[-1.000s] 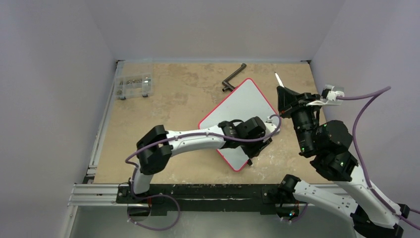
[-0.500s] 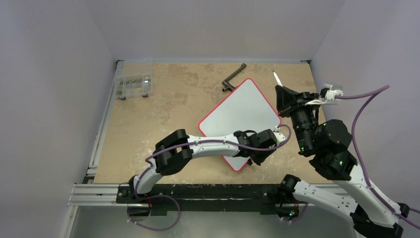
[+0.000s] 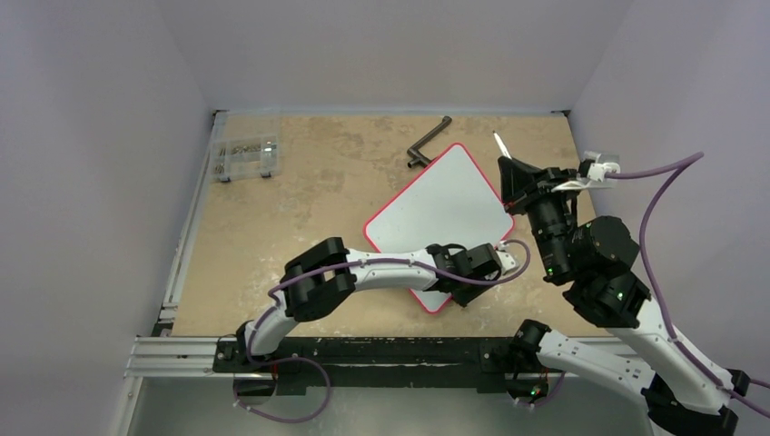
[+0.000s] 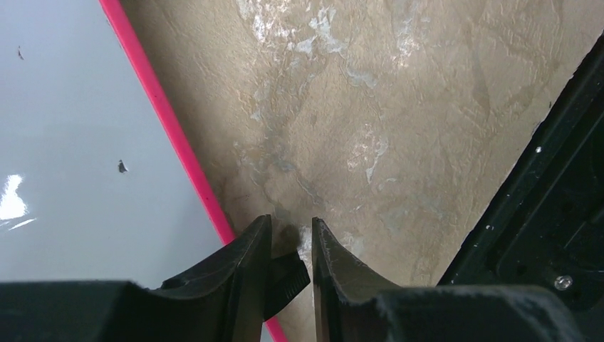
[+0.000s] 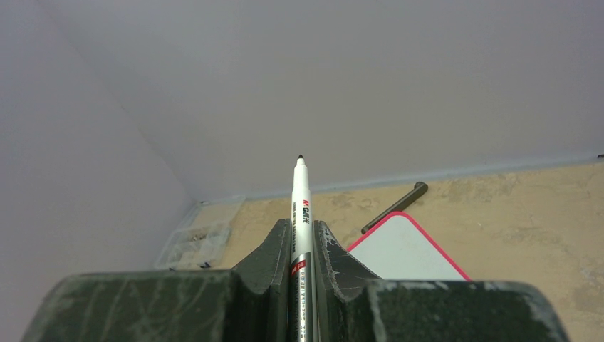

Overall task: Write a sentence on the whiteboard
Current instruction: Adjust the whiteboard at the center of the board.

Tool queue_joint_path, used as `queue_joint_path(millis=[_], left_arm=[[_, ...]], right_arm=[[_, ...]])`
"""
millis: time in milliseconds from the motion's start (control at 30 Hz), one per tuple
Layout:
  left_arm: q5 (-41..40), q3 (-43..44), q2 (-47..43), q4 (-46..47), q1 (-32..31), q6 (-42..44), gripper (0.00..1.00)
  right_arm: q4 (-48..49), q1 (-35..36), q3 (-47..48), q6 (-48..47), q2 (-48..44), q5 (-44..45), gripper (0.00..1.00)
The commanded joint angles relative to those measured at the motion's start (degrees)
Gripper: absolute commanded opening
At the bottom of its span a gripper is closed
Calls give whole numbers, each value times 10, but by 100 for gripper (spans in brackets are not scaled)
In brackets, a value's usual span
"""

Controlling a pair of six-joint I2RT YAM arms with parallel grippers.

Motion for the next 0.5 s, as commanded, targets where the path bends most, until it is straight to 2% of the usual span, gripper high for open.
queue_joint_path(millis=[0,200,467], left_arm=[[-11,-27,-25,-19,3,24,26],[-41,-98,-56,7,9,10,20],[-47,-187,-104,47,40,-5,17]], right_arm=[[21,-1,-1,-8,8,-7,0],[21,-1,-5,-4,7,-8,0],[22,-1,-9,0,13,-13,0]])
